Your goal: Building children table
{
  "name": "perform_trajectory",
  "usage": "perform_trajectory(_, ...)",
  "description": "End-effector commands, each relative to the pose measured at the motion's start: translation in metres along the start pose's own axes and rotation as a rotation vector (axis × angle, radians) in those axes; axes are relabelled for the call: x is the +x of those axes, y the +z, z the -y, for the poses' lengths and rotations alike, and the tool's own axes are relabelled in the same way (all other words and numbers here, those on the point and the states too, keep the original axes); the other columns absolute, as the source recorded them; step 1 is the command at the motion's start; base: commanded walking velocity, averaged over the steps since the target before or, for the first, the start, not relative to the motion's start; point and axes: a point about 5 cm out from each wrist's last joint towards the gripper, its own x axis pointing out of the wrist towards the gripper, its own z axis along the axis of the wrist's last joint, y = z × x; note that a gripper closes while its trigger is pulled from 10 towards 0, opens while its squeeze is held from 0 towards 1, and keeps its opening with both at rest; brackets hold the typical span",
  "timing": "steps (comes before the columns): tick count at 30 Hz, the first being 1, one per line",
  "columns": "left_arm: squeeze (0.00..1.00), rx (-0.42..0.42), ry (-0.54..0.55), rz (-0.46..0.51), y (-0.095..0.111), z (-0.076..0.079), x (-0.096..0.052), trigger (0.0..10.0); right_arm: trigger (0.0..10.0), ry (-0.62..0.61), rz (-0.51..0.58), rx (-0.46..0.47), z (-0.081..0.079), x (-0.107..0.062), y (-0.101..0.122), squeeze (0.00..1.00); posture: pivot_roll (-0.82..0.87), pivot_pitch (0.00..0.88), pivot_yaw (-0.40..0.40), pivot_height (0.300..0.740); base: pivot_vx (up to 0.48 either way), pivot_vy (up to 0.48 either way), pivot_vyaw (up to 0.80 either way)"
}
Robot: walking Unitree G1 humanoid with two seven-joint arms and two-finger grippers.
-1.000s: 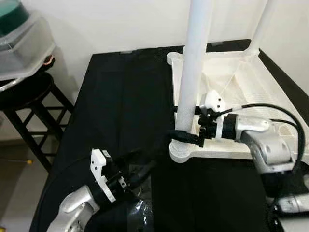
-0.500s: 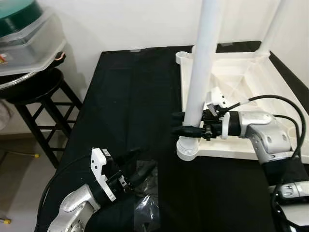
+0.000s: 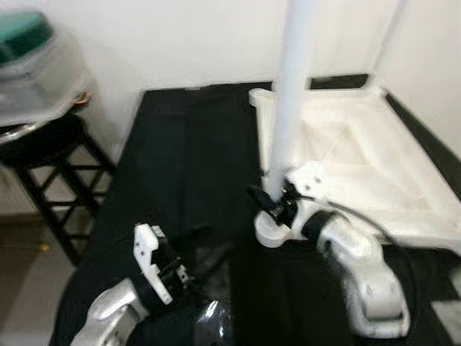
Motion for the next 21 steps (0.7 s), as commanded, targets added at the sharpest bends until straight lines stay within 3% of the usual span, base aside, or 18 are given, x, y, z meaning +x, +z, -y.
perform_trajectory(1, 0.00, 0.000, -0.008, -0.017, -0.001, -0.001, -0.002, 10.0, 0.0, -0.037, -0.202, -0.018, 0.003, -0.001, -0.037, 0.00, 0.01, 0.193, 0.049, 0.740, 0.000, 0.000, 0.00)
perform_trajectory(7, 0.00, 0.003, 0.002, -0.014, -0.002, -0.003, -0.003, 10.0, 0.0, -0.065, -0.214, 0.019, -0.002, 0.004, -0.034, 0.00, 0.01, 0.186, 0.051, 0.740, 0.000, 0.000, 0.00)
perform_trajectory(8, 0.00, 0.001, 0.000, -0.016, -0.002, -0.003, -0.003, 10.0, 9.8, -0.081, -0.210, 0.029, -0.002, 0.005, -0.032, 0.00, 0.01, 0.182, 0.056, 0.740, 0.000, 0.000, 0.00)
perform_trajectory(14, 0.00, -0.002, -0.004, -0.018, -0.002, -0.002, -0.003, 10.0, 10.0, -0.067, -0.136, 0.058, 0.000, 0.009, -0.022, 0.00, 0.00, 0.180, 0.058, 0.740, 0.000, 0.000, 0.00)
perform_trajectory(15, 0.00, -0.003, -0.005, -0.019, -0.003, -0.002, -0.002, 10.0, 10.0, -0.031, -0.083, 0.087, 0.000, 0.011, -0.013, 1.00, 0.01, 0.178, 0.059, 0.740, 0.000, 0.000, 0.00)
perform_trajectory(16, 0.00, -0.005, -0.005, -0.018, -0.003, -0.002, -0.002, 10.0, 10.0, 0.105, 0.004, 0.064, 0.002, 0.014, 0.002, 1.00, 0.00, 0.172, 0.062, 0.740, 0.000, 0.000, 0.00)
perform_trajectory(17, 0.00, -0.005, -0.005, -0.018, -0.003, -0.002, -0.002, 10.0, 10.0, 0.105, 0.004, 0.064, 0.002, 0.014, 0.002, 1.00, 0.00, 0.172, 0.062, 0.740, 0.000, 0.000, 0.00)
perform_trajectory(19, 0.00, -0.008, -0.006, -0.017, -0.004, -0.002, -0.001, 10.0, 10.0, 0.359, 0.085, -0.019, 0.012, 0.014, 0.021, 1.00, 0.01, 0.168, 0.056, 0.740, 0.000, 0.000, 0.00)
perform_trajectory(21, 0.00, -0.008, -0.006, -0.017, -0.004, -0.002, -0.001, 10.0, 10.0, 0.359, 0.085, -0.019, 0.012, 0.014, 0.021, 1.00, 0.01, 0.168, 0.056, 0.740, 0.000, 0.000, 0.00)
